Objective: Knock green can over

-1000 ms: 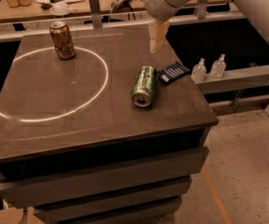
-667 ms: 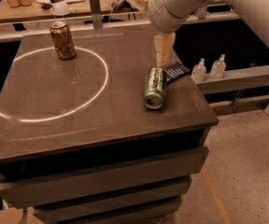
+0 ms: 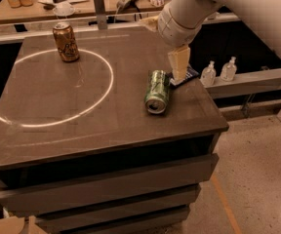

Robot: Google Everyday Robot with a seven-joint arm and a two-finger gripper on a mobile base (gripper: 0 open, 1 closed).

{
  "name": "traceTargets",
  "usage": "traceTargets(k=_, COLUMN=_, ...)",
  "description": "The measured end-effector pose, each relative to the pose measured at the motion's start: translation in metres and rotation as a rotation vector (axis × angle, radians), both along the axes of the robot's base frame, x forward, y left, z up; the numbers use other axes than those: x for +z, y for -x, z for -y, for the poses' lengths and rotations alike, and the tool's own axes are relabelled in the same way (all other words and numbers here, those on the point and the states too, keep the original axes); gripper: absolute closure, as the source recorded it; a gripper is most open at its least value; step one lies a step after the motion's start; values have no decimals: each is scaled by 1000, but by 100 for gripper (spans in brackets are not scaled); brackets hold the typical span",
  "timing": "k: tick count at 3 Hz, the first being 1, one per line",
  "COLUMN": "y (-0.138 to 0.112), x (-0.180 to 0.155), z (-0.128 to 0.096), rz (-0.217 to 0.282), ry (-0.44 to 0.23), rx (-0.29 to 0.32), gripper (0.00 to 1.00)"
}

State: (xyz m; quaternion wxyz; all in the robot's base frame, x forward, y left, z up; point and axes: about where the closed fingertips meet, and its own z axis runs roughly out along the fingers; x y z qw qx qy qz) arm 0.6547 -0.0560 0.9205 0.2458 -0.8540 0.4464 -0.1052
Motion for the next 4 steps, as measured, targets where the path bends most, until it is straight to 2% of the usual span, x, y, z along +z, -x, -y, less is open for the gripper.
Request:
traceTargets(k=1, y=2, x=-2, z=2, rz=-10, ry=5, rx=-2, gripper=0)
traceTargets(k=2, y=6, x=3, z=16, rz=26, ry=-29, rx=-84, gripper=0)
traceTargets(k=3, y=15, x=21, z=42, rz=71, ry=-13, rx=-227, gripper=0)
traceTargets(k=4, y=10, x=25, z=53, rz=84, ry=-4, rx=-311, gripper=0)
